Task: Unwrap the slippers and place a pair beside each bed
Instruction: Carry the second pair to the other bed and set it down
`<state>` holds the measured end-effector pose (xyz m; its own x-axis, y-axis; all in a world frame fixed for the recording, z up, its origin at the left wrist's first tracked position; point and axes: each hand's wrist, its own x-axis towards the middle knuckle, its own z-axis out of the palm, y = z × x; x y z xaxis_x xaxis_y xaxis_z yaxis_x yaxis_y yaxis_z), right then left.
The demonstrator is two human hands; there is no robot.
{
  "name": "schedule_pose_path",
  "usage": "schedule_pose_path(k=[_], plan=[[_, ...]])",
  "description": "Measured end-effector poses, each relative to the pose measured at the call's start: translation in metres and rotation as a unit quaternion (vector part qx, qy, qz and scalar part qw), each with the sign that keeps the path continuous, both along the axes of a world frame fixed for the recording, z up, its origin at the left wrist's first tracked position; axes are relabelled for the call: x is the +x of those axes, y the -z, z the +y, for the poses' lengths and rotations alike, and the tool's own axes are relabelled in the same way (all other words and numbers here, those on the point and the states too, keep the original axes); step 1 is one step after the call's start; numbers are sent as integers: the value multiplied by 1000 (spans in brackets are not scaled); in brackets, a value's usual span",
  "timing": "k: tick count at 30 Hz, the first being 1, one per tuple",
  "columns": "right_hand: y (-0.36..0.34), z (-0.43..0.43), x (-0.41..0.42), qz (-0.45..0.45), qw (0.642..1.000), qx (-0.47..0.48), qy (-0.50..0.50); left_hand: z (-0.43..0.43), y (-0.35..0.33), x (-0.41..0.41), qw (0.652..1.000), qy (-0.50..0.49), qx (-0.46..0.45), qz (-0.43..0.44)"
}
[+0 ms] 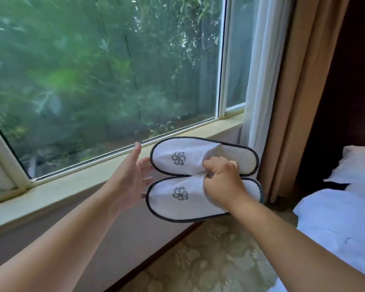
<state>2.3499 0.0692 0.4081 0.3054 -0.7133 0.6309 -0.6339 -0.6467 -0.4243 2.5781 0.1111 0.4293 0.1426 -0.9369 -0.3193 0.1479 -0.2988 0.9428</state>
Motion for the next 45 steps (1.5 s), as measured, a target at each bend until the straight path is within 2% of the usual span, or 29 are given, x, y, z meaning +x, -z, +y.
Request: schedule_pose_path(k=[7,12,23,32,40,45], plan=[[13,-90,-3,-19,999,29,24,-103,8,-2,999,33,21,-34],[21,-136,-17,-20,997,51,61,-168,15,-11,997,72,24,-9],[72,-204,-59,-22,971,55,232,-313,54,-72,972,224,68,-20],[136,-209,-75,-29,918,112,378,-388,122,-113,910,395,125,-23],[208,-218,-126,-52,875,173,449,-420,191,-191,877,436,191,-59],[259,-256,-189,-98,861,207,454,-454,237,-259,872,432,211,-89]])
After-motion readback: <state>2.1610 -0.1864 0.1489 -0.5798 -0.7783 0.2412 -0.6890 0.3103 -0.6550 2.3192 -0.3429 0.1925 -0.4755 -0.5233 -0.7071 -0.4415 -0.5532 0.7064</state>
